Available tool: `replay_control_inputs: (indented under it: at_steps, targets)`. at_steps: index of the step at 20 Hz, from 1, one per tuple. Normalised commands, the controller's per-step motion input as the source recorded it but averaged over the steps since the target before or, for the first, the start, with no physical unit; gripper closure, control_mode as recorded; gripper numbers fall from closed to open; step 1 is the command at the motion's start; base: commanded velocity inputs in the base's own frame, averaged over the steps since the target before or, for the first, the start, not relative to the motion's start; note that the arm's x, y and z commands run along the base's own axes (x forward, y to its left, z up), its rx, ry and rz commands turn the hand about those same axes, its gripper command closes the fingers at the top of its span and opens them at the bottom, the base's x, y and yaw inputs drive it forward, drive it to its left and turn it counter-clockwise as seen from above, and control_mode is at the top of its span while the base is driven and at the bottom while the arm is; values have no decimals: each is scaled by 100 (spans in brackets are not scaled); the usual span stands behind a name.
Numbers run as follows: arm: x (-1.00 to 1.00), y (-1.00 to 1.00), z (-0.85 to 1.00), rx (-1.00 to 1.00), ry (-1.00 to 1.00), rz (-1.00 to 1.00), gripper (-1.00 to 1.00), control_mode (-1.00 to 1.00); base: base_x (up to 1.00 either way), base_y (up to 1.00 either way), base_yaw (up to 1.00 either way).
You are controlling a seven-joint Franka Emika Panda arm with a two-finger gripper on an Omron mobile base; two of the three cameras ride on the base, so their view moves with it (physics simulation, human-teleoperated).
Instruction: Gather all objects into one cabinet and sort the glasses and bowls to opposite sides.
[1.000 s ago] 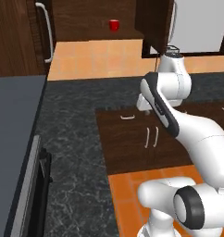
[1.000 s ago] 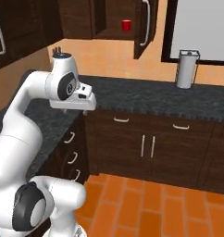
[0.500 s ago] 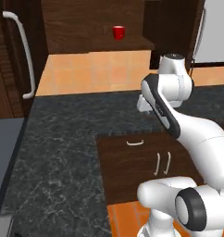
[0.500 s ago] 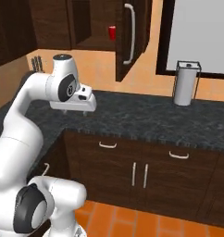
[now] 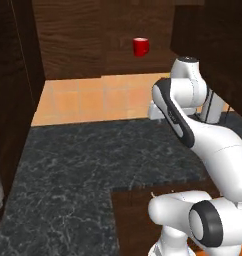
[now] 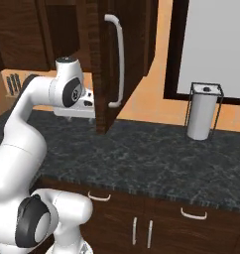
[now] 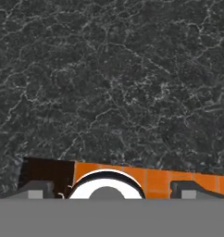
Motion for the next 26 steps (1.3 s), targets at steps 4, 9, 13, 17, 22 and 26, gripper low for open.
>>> replay_control_inputs:
  at_steps: [4, 9, 13, 17, 22, 26]
  targets:
    - [0, 0, 0, 0, 0, 0, -100, 100, 100, 18, -3]
    - [0, 0, 0, 0, 0, 0, -100, 100, 44, 9, 0]
    - [0, 0, 0, 0, 0, 0, -100, 100, 0, 0, 0]
    - [0, 0, 0, 0, 0, 0, -100, 100, 0, 0, 0]
    - [0, 0, 0, 0, 0, 0, -100, 100, 0, 0, 0]
    - [0, 0, -1, 4, 0, -1, -100, -100, 0, 1, 0]
